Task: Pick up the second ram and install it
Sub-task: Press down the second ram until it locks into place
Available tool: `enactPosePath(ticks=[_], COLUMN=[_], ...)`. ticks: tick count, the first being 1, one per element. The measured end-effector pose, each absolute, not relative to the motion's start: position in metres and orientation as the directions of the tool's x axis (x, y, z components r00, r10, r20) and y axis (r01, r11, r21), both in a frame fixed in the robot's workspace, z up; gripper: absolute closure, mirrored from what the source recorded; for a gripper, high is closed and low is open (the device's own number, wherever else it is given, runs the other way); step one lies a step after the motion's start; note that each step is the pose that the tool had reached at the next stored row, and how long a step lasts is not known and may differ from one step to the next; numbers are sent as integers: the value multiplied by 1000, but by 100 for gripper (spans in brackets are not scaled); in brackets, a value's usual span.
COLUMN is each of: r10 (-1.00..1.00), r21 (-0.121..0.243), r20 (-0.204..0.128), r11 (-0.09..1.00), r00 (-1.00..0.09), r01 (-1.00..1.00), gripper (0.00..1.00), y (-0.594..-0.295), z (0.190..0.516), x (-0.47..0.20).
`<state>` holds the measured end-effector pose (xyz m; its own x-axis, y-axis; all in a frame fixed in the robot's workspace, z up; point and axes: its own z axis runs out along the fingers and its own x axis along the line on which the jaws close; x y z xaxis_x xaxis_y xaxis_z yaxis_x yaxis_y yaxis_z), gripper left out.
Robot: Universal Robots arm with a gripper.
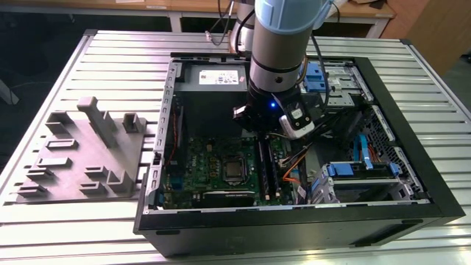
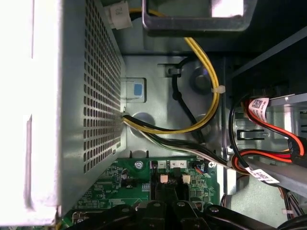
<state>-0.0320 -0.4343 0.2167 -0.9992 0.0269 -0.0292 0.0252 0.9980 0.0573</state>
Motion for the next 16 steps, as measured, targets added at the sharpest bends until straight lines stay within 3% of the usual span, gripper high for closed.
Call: enactPosePath(ticks=[16], r10=[27], r21=[53], r20=[-29], r11=[998], r00=[-999], r01=[25], gripper=[90], y=[-436], z=[233], x=[-32])
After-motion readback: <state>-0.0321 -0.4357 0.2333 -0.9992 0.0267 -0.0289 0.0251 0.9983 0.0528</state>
